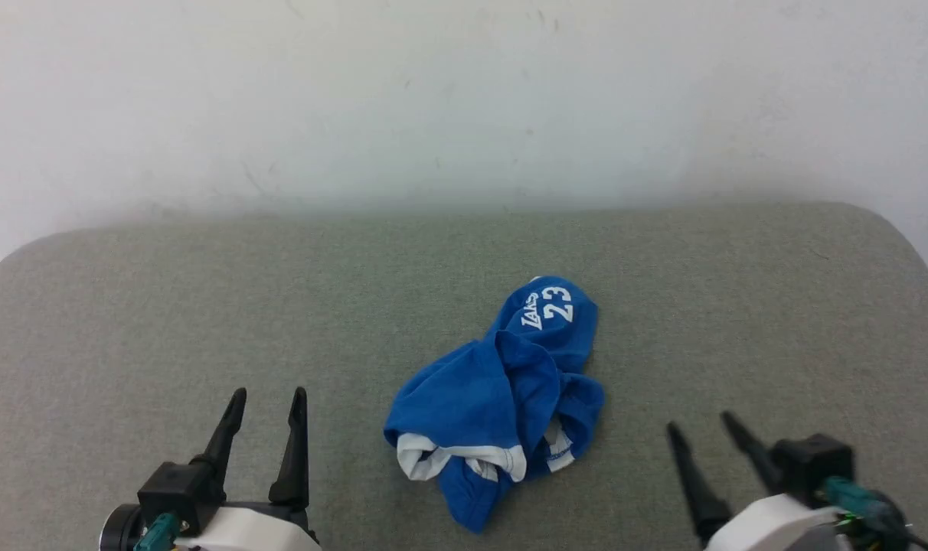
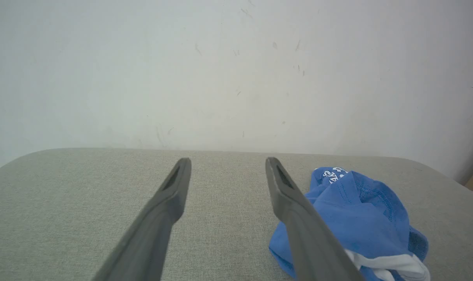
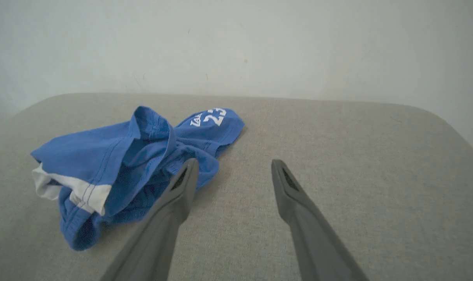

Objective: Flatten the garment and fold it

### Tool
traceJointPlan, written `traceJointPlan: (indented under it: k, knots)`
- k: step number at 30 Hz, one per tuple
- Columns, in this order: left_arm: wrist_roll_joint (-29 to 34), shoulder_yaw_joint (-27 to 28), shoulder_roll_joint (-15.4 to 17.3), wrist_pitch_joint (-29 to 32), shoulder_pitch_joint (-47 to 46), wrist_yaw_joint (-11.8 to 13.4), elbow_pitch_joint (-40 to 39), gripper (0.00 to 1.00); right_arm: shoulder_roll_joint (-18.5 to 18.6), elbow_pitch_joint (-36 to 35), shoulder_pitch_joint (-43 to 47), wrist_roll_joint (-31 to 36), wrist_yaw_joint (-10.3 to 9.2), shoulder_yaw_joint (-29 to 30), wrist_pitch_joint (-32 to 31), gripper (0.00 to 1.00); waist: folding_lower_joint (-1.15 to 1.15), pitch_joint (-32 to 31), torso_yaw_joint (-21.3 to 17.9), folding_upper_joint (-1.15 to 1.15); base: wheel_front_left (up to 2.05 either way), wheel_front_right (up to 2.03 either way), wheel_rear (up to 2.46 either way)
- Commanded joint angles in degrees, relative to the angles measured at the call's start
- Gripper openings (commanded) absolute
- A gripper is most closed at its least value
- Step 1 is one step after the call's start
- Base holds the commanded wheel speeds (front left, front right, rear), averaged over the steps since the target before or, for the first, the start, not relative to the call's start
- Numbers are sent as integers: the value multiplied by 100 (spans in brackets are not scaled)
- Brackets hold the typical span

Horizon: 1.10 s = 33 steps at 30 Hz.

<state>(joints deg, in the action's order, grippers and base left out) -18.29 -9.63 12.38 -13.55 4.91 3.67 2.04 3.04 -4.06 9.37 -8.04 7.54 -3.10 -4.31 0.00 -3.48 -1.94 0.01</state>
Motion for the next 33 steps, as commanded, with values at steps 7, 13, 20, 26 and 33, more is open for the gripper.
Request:
traceJointPlan:
  k: [7, 13, 20, 26, 33]
  knots:
    - [-104, -112, 0, 88, 24, -38, -32, 100, 167, 605, -580, -629, -5, -1183, -1177, 100, 0, 115, 396, -1, 0, 0, 0]
    - [-108, -167, -102, 25, -79, -29, 11, 100, 248, 1092, -1161, -1062, -5, -1841, -1549, 100, 0, 197, 616, -1, 0, 0, 0]
    - [-62, -157, -194, -89, -111, -21, 9, 100, 190, 1959, -1623, -1382, -5, -1985, -1465, 48, 0, 252, 756, -1, 0, 0, 0]
    - [-39, -81, -215, -120, -68, 25, 25, 100, 297, 1895, -1831, -1631, -5, -2065, -1052, 0, 0, 279, 658, -1, 0, 0, 0]
    - [-34, -45, -251, -133, -36, 54, 55, 100, 813, 1209, -1813, -1285, -5, -1023, -674, 0, 0, 257, 404, -1, 0, 0, 0]
